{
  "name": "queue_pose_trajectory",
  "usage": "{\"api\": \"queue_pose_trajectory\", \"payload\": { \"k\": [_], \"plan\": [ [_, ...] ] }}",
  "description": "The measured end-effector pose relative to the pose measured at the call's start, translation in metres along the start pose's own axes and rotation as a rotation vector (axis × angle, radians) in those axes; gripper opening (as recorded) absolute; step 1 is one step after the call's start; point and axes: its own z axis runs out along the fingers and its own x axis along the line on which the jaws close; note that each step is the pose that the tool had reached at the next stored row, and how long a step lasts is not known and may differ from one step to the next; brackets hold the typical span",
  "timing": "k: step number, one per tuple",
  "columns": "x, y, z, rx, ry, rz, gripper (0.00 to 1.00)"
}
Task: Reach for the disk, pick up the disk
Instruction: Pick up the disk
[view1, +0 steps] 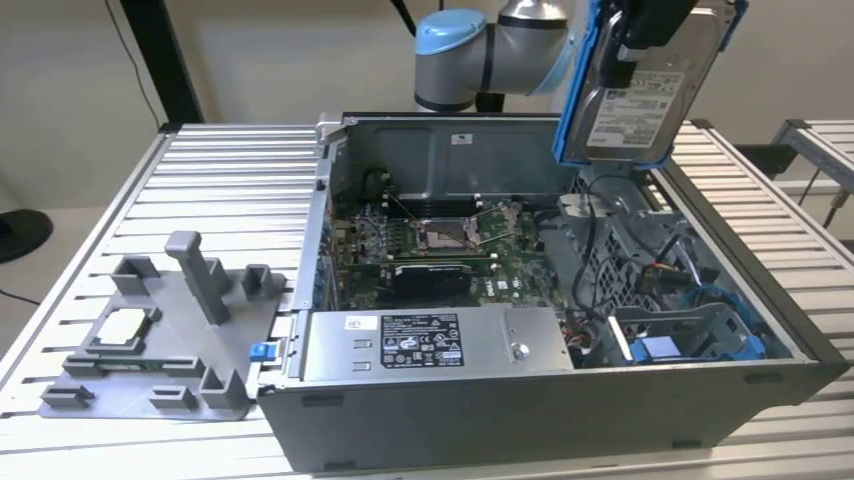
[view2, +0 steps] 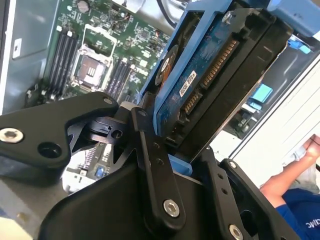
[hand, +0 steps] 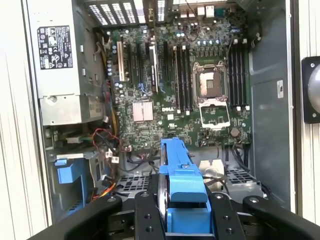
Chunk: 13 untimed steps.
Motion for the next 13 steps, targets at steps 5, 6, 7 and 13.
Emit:
{"api": "queue_pose_trajectory", "payload": {
  "k": [5,6,7,13],
  "plan": [
    [0.0081,-0.0008,-0.0001,0.0000,-0.0001,0.000,0.00],
    [0.0098,-0.0010,-0.0002,0.0000,0.0000,0.000,0.00],
    [0.0113,-0.0012,-0.0002,0.0000,0.0000,0.000,0.00],
    [0.0219,-0.0022,-0.0004,0.0000,0.0000,0.000,0.00]
  ]
}}
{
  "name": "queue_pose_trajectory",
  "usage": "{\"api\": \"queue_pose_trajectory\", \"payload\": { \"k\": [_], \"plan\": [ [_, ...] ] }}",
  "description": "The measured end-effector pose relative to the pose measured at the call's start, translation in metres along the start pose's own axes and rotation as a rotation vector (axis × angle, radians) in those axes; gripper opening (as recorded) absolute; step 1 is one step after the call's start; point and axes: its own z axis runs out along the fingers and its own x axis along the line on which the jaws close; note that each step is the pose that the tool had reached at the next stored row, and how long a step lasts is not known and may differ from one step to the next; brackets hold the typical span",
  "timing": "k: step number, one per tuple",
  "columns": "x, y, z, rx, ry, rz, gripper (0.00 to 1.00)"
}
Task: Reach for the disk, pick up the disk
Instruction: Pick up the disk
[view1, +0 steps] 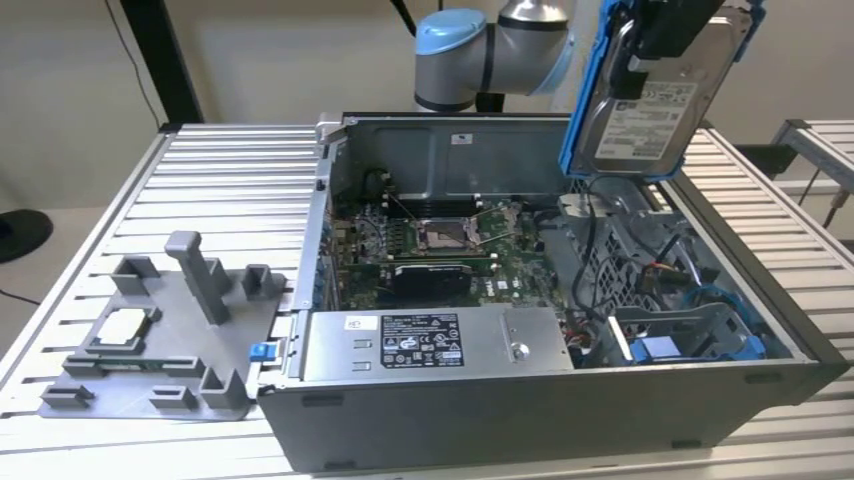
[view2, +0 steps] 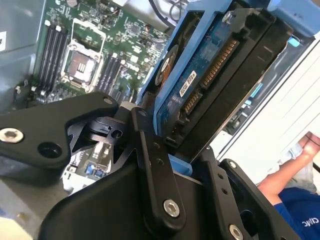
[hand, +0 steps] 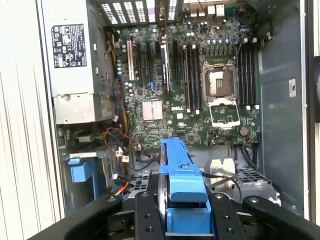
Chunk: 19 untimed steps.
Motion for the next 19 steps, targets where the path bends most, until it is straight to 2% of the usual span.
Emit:
{"api": "queue_pose_trajectory", "payload": {
  "k": [19],
  "plan": [
    [0.0327,-0.0037,-0.0005,0.0000,-0.0001,0.000,0.00]
  ]
}}
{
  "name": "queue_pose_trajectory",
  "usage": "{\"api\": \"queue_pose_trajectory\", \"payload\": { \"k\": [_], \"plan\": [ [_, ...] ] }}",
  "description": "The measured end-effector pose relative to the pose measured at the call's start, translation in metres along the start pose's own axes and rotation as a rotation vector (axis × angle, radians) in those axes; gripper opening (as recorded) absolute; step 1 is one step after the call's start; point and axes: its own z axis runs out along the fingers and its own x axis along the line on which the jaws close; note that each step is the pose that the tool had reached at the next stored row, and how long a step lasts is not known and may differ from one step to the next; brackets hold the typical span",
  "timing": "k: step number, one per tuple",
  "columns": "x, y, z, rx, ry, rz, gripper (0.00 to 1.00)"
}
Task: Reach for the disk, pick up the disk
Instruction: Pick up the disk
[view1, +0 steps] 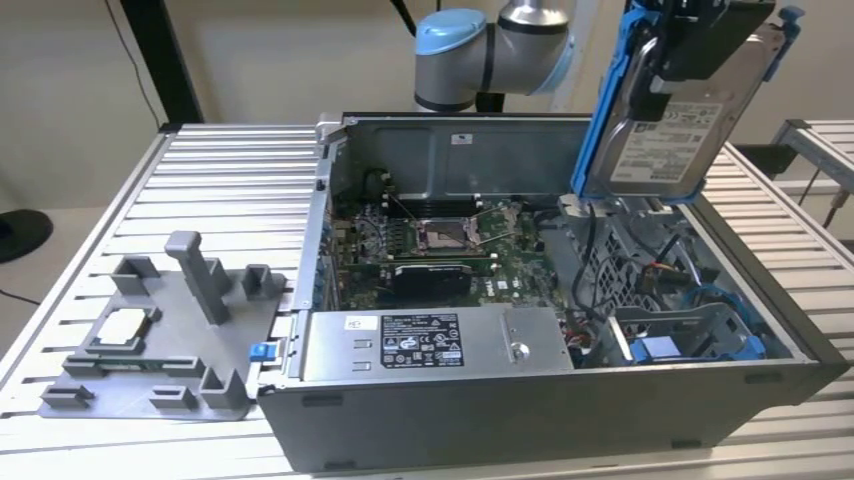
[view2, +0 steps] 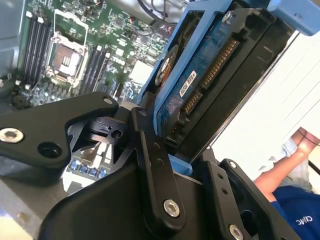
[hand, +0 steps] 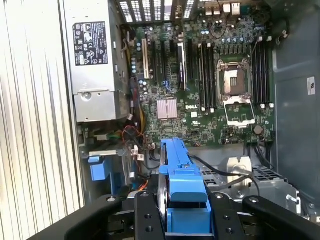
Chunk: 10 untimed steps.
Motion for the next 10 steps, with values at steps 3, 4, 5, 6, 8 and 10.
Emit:
{"api": "queue_pose_trajectory", "payload": {
  "k": [3,4,5,6,8,10],
  "plan": [
    [0.0053,-0.0011,-0.0001,0.0000,0.0000,0.000,0.00],
    [0.0071,-0.0016,-0.0001,0.0000,0.0000,0.000,0.00],
    [0.0089,-0.0020,-0.0002,0.0000,0.0000,0.000,0.00],
    [0.0109,-0.0025,-0.0002,0.0000,0.0000,0.000,0.00],
    [0.0150,-0.0035,-0.0002,0.0000,0.0000,0.000,0.00],
    [0.0191,-0.0045,-0.0004,0.0000,0.0002,0.000,0.00]
  ]
}}
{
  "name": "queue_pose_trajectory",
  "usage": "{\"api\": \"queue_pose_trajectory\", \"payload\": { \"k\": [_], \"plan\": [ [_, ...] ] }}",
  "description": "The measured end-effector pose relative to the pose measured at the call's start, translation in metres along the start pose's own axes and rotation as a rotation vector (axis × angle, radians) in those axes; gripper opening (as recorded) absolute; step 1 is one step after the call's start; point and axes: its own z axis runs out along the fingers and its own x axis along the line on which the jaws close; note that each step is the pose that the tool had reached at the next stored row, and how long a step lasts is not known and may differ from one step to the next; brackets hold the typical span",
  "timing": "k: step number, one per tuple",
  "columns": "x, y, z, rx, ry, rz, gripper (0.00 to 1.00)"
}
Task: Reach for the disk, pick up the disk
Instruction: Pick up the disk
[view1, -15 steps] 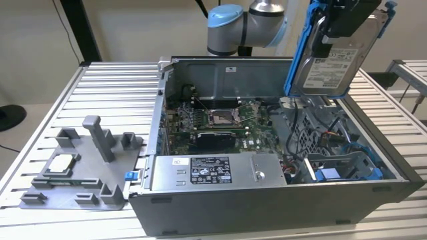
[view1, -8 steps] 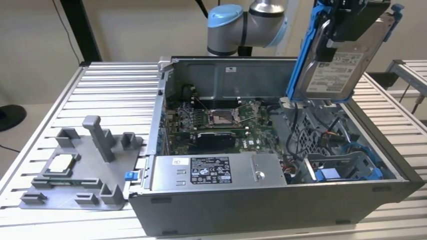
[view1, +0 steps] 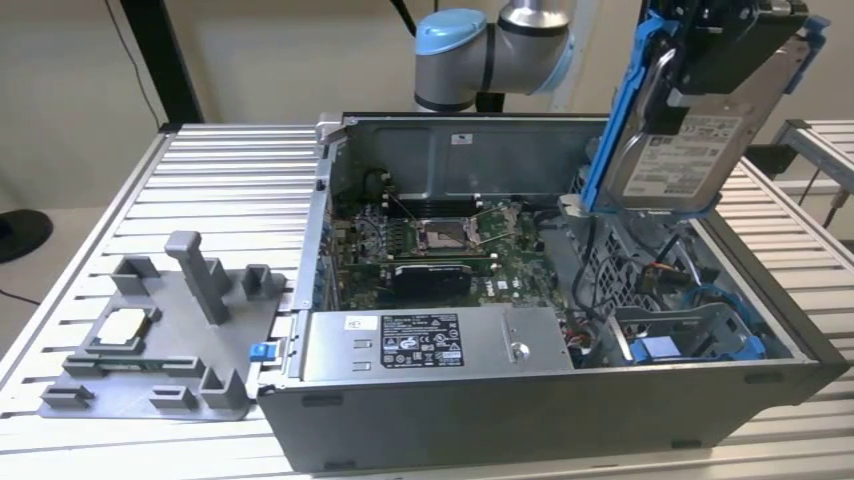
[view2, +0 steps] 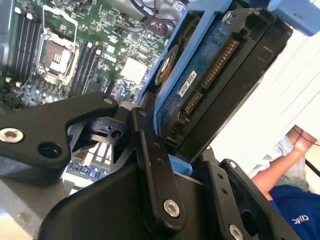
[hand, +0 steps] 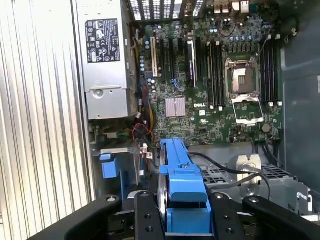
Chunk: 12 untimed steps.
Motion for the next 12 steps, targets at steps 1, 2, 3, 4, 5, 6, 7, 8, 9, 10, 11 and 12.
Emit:
{"api": "queue_pose_trajectory", "payload": {
  "k": [1,2,3,4,5,6,7,8,9,10,11,12],
  "plan": [
    [0.0023,-0.0005,0.0000,0.0000,-0.0001,0.000,0.00],
    [0.0046,-0.0010,0.0000,0.0000,0.0000,0.000,0.00],
    [0.0069,-0.0015,-0.0001,0.0000,0.0000,0.000,0.00],
    [0.0093,-0.0019,-0.0001,0.0000,-0.0001,0.000,0.00],
    [0.0117,-0.0023,-0.0002,0.0000,0.0000,0.000,0.00],
    [0.0141,-0.0026,-0.0002,0.0000,-0.0001,0.000,0.00],
    [0.0165,-0.0029,-0.0002,0.0000,-0.0001,0.000,0.00],
    [0.0189,-0.0033,-0.0002,0.0000,-0.0002,0.000,0.00],
    [0.0213,-0.0036,-0.0003,0.0000,-0.0001,0.000,0.00],
    [0.0237,-0.0041,-0.0003,0.0000,-0.0001,0.000,0.00],
    [0.0261,-0.0045,-0.0003,0.0000,-0.0001,0.000,0.00],
    [0.0285,-0.0051,-0.0004,0.0000,-0.0002,0.000,0.00]
  ]
}}
